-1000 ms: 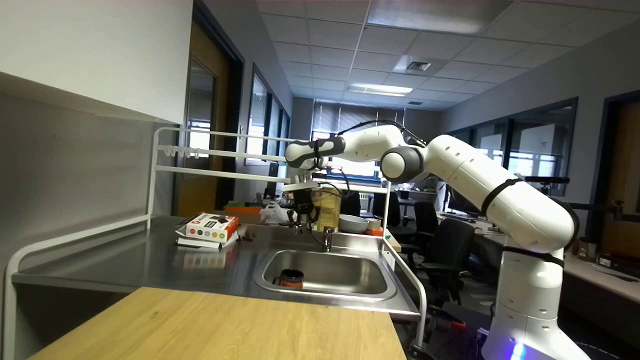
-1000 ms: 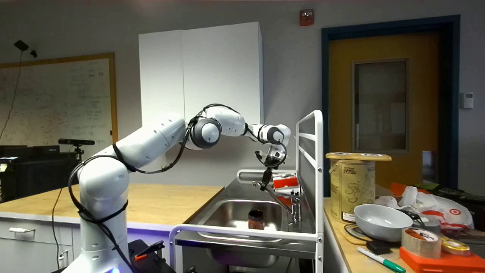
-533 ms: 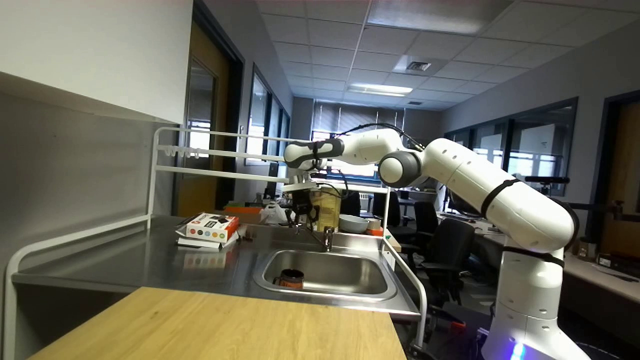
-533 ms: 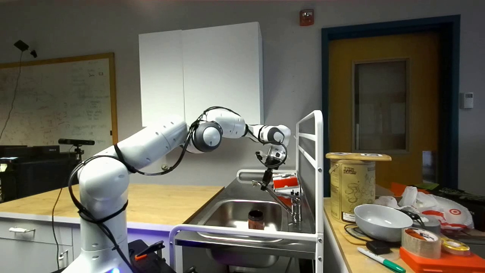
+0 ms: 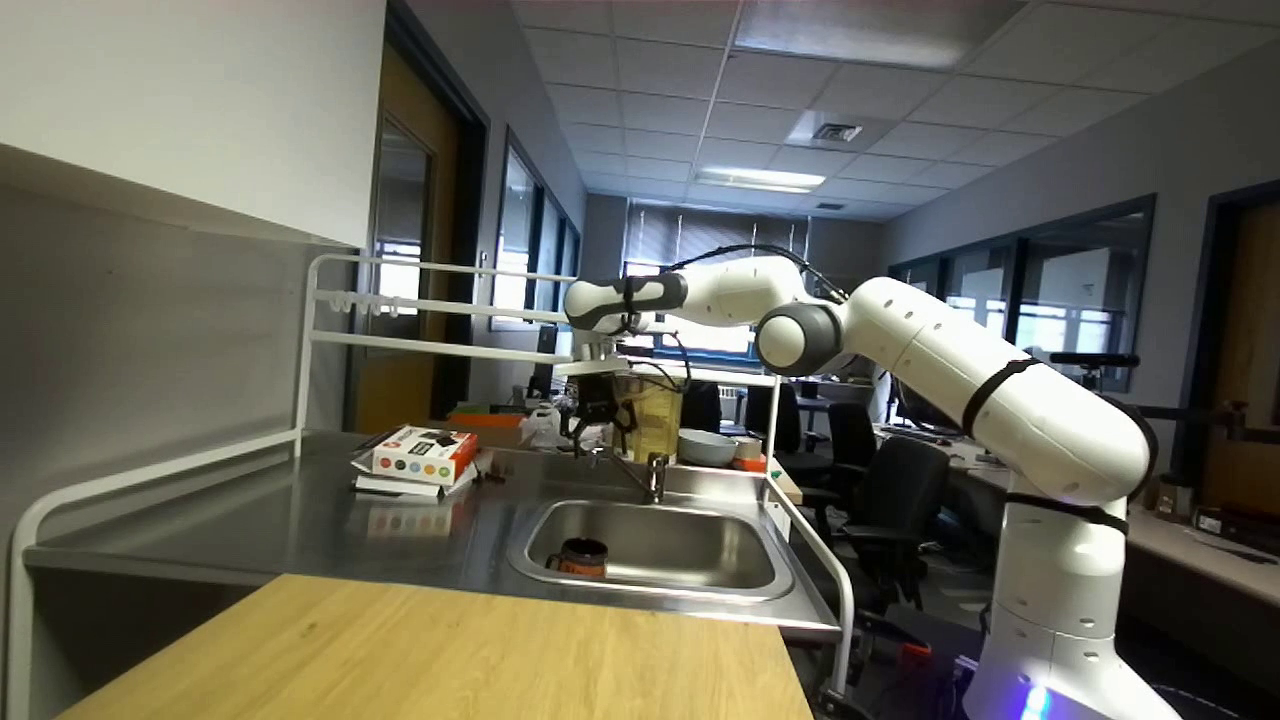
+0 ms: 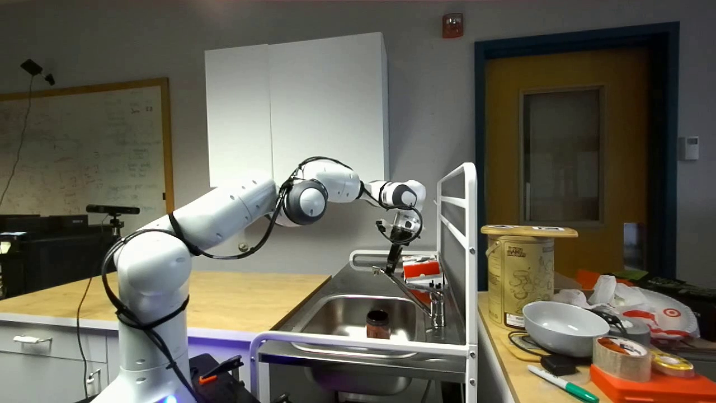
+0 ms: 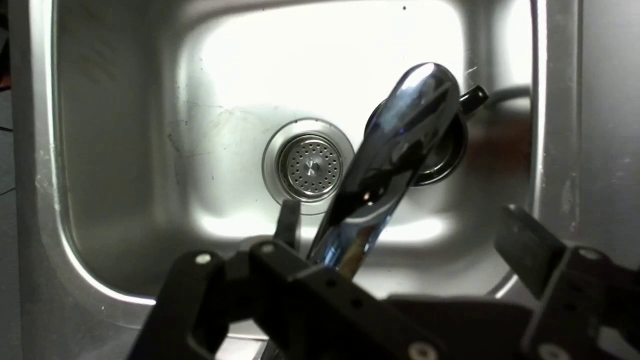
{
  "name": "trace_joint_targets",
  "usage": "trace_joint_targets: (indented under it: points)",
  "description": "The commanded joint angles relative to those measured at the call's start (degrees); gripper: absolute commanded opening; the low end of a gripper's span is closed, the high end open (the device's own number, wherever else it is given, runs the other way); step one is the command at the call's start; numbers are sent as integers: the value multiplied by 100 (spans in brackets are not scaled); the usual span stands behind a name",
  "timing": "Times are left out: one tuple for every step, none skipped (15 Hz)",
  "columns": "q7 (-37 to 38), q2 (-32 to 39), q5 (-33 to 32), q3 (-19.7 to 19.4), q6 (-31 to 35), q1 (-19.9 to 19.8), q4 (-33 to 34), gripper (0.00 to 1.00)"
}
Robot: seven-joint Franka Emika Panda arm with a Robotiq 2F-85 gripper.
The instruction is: Push the faucet to the left
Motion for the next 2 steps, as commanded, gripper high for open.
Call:
trace_joint_targets:
  points:
    - [-94,-107,32,61,38,55,174,100]
    - [-100,-146,43,69,66,76,190,100]
